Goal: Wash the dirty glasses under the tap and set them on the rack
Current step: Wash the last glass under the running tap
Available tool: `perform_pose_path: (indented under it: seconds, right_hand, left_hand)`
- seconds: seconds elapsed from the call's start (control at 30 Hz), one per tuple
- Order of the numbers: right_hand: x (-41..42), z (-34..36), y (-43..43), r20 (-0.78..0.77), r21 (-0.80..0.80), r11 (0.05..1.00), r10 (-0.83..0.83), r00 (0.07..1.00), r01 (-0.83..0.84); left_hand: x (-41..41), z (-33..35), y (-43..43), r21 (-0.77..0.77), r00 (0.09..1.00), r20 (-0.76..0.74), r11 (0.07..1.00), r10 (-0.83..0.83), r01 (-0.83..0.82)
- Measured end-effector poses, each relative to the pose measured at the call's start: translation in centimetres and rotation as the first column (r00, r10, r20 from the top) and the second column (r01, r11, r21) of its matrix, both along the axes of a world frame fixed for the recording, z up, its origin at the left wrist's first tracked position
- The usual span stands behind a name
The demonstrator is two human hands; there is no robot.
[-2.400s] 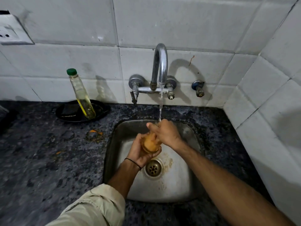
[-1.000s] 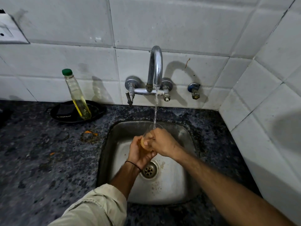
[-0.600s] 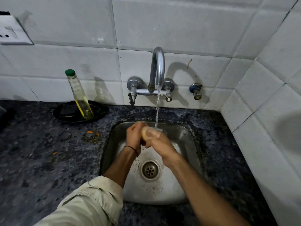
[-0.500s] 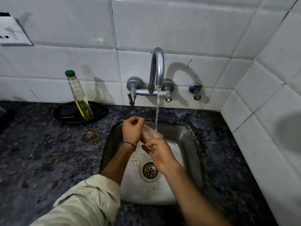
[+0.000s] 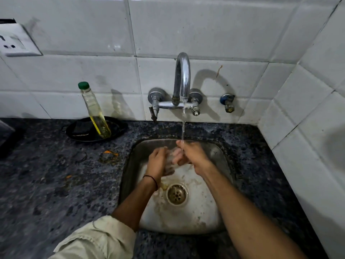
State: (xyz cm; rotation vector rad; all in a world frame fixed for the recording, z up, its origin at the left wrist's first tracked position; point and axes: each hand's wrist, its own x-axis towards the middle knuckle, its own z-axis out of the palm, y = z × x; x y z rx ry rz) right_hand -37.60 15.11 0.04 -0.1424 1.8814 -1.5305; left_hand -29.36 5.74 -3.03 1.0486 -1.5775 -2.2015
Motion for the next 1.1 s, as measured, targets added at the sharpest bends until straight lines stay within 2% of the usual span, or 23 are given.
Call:
perform_pose_path:
  seconds: [0.03,0.07,0.1,0.13,0.2,0.23,0.27,0.33,0.37,0.4,0.5,0.6,0.63,0.7,0.77,0.8,0.87,0.93,0.97,1.0,1.03,1.07,1.1]
  right_hand:
    - [0.0,0.6,0.0,-0.174,0.084,0.99,0.123,0.977,-0.11]
    - [0.2,1.3,0.1,-0.304,0.175,0.956,0.278,0.911,-0.234]
    - [0.2,2.0,0.2,-0.383,0.282,0.893,0.439,0.813,-0.35]
    - [0.2,2.5,0.3,-0.417,0.408,0.806,0.583,0.698,-0.429]
    - [-0.2,2.8,0.5,-0.425,0.628,0.653,0.743,0.517,-0.423]
    - [-0.3,2.8,0.5,-0.432,0.667,0.637,0.754,0.496,-0.387]
    - [-0.3,2.6,0.5,-0.447,0.648,0.672,0.718,0.534,-0.36]
    - [0.2,2.5,0.1,-0.474,0.542,0.788,0.573,0.669,-0.291]
    - [0.5,2.5,-0.1,-0.495,0.522,0.817,0.525,0.692,-0.246]
    - [0.6,2.4,-0.2,-0.52,0.538,0.815,0.523,0.676,-0.216]
    - [0.3,2.8,0.3,-0.531,0.623,0.719,0.678,0.508,-0.308]
    - [-0.5,4.0,1.3,-0.444,0.778,0.519,0.853,0.275,-0.353]
    - [-0.7,4.3,1.5,-0.441,0.792,0.507,0.86,0.256,-0.341]
    - [-0.7,4.2,1.3,-0.478,0.746,0.577,0.812,0.336,-0.333]
    - [-0.1,3.6,0.4,-0.528,0.651,0.702,0.693,0.491,-0.29]
    - [0.1,3.2,-0.1,-0.54,0.615,0.749,0.628,0.56,-0.246]
    - [0.0,3.0,-0.4,-0.547,0.596,0.776,0.58,0.603,-0.207]
    - [-0.5,3.9,0.1,-0.48,0.626,0.694,0.703,0.525,-0.357]
    - [-0.9,4.5,0.5,-0.436,0.668,0.597,0.797,0.417,-0.443]
    - [-1.1,5.0,0.8,-0.386,0.737,0.481,0.876,0.287,-0.475]
    - [-1.2,5.2,1.0,-0.336,0.802,0.391,0.92,0.2,-0.452]
    - [-1.2,5.3,1.1,-0.311,0.84,0.355,0.935,0.172,-0.411]
    - [-1.0,5.2,1.0,-0.325,0.845,0.378,0.925,0.199,-0.379]
  left_hand:
    - [0.2,-0.4,0.1,0.335,0.993,0.054,0.939,-0.101,0.077]
    - [0.2,-1.0,0.1,0.56,0.982,0.041,0.818,-0.185,0.131]
    - [0.2,-1.6,0.1,0.683,0.974,0.007,0.712,-0.227,0.161]
    - [0.1,-2.3,0.1,0.727,0.974,-0.004,0.668,-0.228,0.16]
    - [-0.5,-3.0,0.3,0.708,0.983,-0.034,0.69,-0.183,0.153]
    - [-0.8,-3.2,0.5,0.674,0.988,-0.067,0.723,-0.141,0.149]
    - [-1.2,-3.5,0.6,0.643,0.992,-0.1,0.756,-0.077,0.124]
    - [-1.7,-3.9,0.8,0.641,0.978,-0.207,0.759,0.03,0.112]
    - [-1.8,-4.0,0.9,0.66,0.967,-0.25,0.74,0.051,0.131]
    - [-1.8,-3.8,1.1,0.665,0.964,-0.261,0.734,0.053,0.14]
    - [-1.6,-3.3,0.9,0.645,0.967,-0.255,0.739,-0.029,0.192]
    - [-1.6,-2.9,0.3,0.66,0.974,-0.161,0.717,-0.159,0.226]
    - [-1.7,-2.9,0.1,0.657,0.977,-0.159,0.723,-0.144,0.214]
    - [-2.1,-3.1,-0.1,0.658,0.98,-0.199,0.737,-0.029,0.155]
    - [-2.3,-3.0,0.1,0.69,0.968,-0.238,0.715,0.085,0.107]
    - [-2.3,-3.0,0.1,0.702,0.963,-0.249,0.704,0.103,0.106]
    - [-2.1,-2.9,0.1,0.703,0.965,-0.255,0.697,0.06,0.142]
    - [-2.1,-2.7,-0.1,0.685,0.978,-0.201,0.706,-0.055,0.181]
    - [-2.1,-2.7,-0.3,0.687,0.982,-0.15,0.702,-0.116,0.188]
    - [-2.1,-2.7,-0.5,0.703,0.983,-0.109,0.687,-0.148,0.181]
    - [-2.2,-2.8,-0.6,0.714,0.987,-0.085,0.682,-0.139,0.158]
    - [-2.3,-2.9,-0.7,0.714,0.991,-0.084,0.687,-0.104,0.132]
    - [-2.6,-3.0,-0.7,0.698,0.993,-0.104,0.707,-0.056,0.113]
